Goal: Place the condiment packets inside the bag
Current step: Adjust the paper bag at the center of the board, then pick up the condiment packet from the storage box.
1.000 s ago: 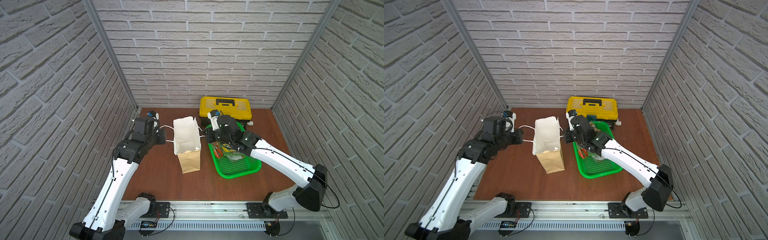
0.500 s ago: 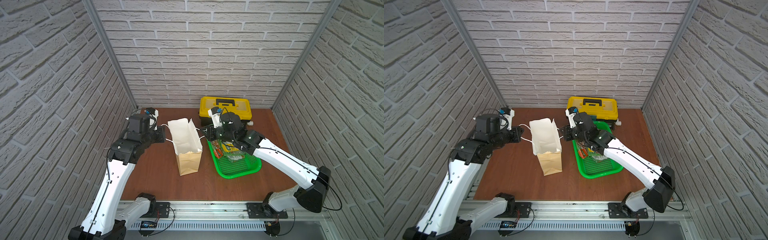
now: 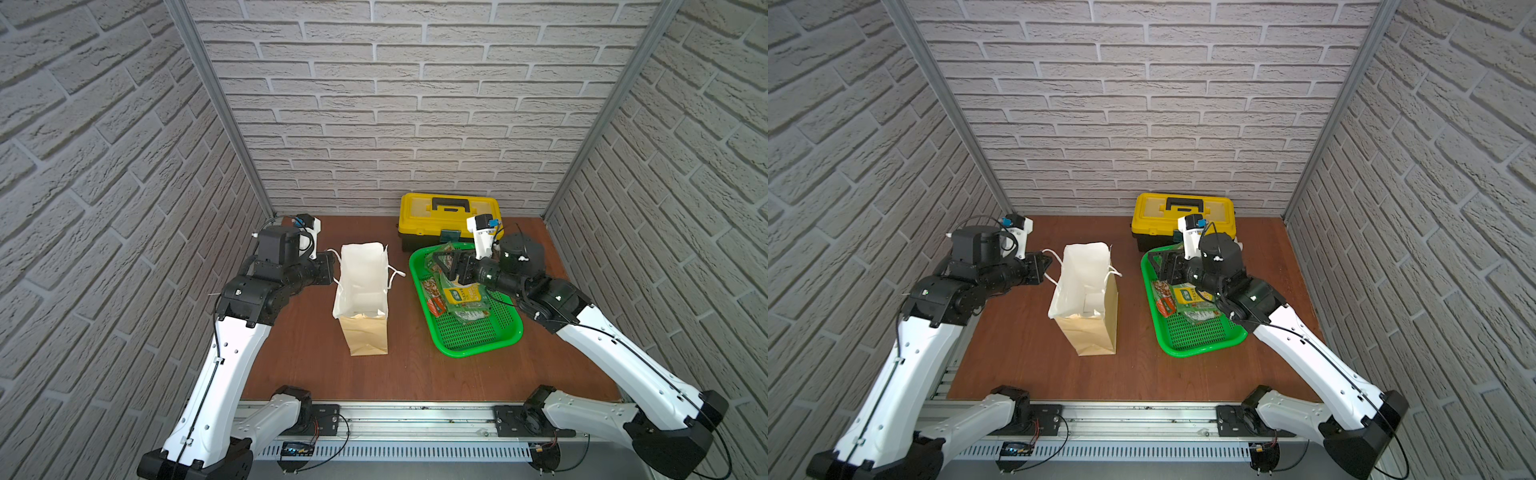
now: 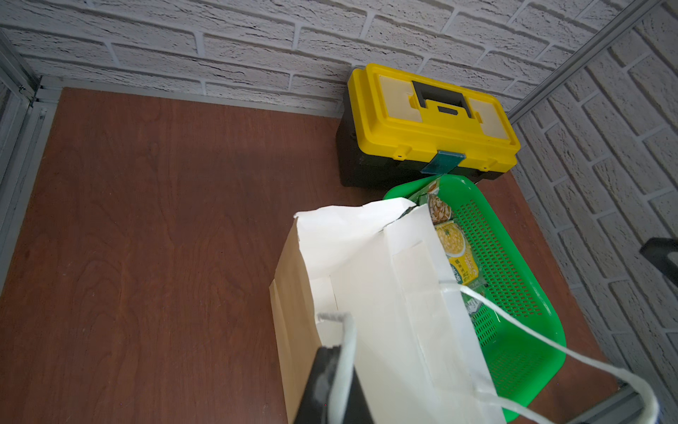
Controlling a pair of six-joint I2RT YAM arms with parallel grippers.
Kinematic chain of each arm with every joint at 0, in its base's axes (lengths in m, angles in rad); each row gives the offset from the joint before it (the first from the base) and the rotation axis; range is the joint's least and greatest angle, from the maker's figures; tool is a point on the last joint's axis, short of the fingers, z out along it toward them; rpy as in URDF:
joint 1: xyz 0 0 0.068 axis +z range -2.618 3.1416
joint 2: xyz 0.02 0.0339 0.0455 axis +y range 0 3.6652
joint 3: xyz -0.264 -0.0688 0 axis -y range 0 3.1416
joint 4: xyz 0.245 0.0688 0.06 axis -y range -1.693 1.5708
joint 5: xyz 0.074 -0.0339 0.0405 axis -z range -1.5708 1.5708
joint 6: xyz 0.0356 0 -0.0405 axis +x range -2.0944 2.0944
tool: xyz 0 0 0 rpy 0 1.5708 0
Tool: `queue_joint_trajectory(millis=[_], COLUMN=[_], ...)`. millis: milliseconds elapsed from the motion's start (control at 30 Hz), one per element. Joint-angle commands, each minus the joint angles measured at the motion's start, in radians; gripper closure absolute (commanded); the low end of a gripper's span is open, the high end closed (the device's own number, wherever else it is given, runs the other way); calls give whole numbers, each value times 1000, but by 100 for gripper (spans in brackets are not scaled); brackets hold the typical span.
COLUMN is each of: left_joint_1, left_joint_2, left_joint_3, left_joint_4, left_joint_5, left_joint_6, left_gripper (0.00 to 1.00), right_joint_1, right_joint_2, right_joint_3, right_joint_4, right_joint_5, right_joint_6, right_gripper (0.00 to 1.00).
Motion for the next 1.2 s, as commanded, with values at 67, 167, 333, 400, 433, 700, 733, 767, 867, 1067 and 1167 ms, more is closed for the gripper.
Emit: queue_joint_trajectory(millis=[67,167,333,400,433,700,733,767,867,1067,1167], left_joint_1=[5,4,5,5,5,5,5,5,5,6,5], left_joint_2=[-19,-24,-32,-33,-34,-38,-38,-39,-39,-43,-43], left_joint_3=[-4,-5,-7,-7,-7,-14,-16,-16,-18,-20,-22], left_joint_4=[30,30,28,25,26,23,24,25,29,30,30], left_joint_5=[11,11,8,10,11,5,6,9,13,14,13], left_joint_6=[9,8,5,5,5,7,6,6,6,5,5], left_gripper=[95,95,95,95,95,95,95,95,95,95,94], right_joint_1=[-63,-76,-74,-64,-60,3,10,16,31,38,39], right_joint_2=[-36,-1,143,216,251,464,471,478,501,585,606], right_joint_3=[-130,-190,-214,-194,-178,-75,-74,-72,-60,-16,-15], right_joint_4=[-33,-50,-48,-50,-57,-156,-158,-158,-168,-228,-240], right_joint_5=[36,109,207,256,273,474,488,499,521,596,613], right_joint_6=[-25,-53,-95,-116,-126,-175,-177,-181,-190,-198,-195], right_gripper=[24,24,29,30,31,39,39,39,38,38,39])
